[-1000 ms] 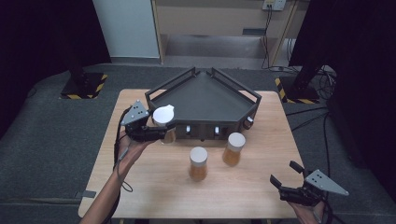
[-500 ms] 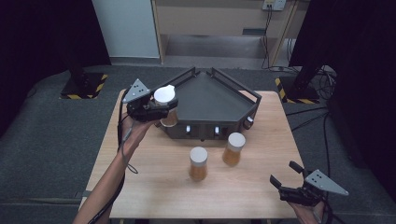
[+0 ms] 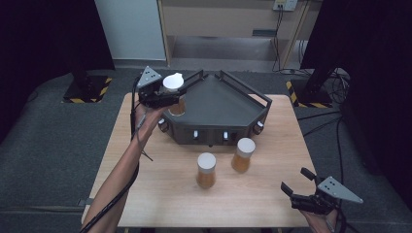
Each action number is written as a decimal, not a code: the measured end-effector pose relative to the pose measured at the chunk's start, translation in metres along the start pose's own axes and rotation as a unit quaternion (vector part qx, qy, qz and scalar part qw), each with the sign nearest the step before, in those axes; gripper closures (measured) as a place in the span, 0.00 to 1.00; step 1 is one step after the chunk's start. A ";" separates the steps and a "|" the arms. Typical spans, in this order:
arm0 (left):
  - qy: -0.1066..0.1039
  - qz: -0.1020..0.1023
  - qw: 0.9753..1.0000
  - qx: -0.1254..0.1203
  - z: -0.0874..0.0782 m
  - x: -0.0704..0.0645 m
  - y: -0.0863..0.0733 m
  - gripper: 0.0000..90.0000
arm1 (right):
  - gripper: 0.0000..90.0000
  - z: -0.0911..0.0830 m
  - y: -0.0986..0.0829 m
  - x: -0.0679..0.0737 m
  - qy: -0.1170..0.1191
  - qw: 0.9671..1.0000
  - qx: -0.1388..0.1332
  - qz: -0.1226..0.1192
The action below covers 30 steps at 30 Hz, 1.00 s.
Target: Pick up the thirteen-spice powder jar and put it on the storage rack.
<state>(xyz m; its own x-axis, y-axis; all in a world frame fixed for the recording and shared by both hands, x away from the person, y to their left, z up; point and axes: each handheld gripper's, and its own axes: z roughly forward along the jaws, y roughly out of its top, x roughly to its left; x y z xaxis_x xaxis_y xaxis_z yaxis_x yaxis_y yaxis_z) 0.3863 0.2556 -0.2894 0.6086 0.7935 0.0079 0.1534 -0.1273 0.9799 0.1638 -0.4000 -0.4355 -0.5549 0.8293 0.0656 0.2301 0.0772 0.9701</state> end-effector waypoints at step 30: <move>0.055 -0.009 0.998 0.025 0.053 0.011 -0.035 0.33 | 0.06 -0.001 0.000 -0.001 0.000 1.000 0.001 0.005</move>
<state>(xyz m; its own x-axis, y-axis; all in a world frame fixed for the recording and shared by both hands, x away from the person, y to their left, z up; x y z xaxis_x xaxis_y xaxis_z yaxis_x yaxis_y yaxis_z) 0.4288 0.2370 -0.3338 0.5165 0.8562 0.0157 0.2026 -0.1400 0.9692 0.1636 -0.4015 -0.4357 -0.5519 0.8304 0.0758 0.2376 0.0694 0.9689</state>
